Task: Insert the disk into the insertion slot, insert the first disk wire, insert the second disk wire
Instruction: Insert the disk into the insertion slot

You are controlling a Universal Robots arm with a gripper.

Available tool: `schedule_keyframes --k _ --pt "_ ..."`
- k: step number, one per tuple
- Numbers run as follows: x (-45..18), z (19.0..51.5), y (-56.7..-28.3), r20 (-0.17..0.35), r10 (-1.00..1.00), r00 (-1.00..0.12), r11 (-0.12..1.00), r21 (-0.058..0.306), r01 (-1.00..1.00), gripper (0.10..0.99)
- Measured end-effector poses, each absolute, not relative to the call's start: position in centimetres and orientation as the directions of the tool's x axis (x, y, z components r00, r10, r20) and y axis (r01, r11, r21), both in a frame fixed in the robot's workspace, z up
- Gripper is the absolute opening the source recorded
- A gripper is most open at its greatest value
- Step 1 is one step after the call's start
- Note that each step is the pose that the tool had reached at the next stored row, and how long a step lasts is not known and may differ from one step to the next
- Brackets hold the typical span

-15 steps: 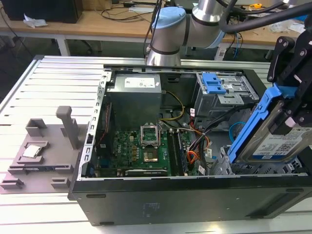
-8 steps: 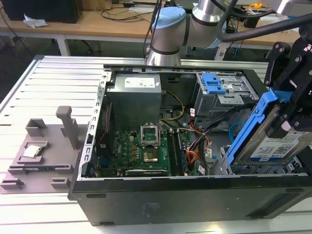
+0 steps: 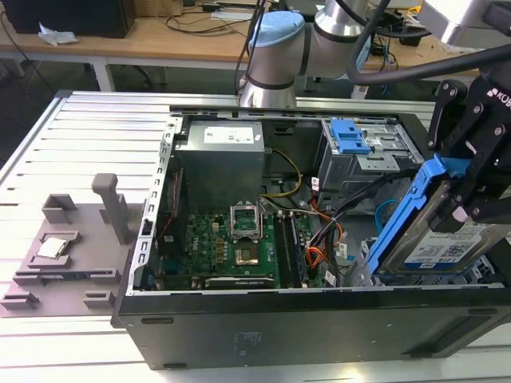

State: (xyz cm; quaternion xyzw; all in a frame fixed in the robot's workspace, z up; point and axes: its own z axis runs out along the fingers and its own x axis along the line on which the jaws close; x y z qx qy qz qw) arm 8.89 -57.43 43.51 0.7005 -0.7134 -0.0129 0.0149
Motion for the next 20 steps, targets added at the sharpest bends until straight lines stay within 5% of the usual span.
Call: schedule_keyframes --k 20 --pt "10.6 42.9 -54.6 0.003 -1.000 -0.013 0.013 0.040 -0.999 0.365"
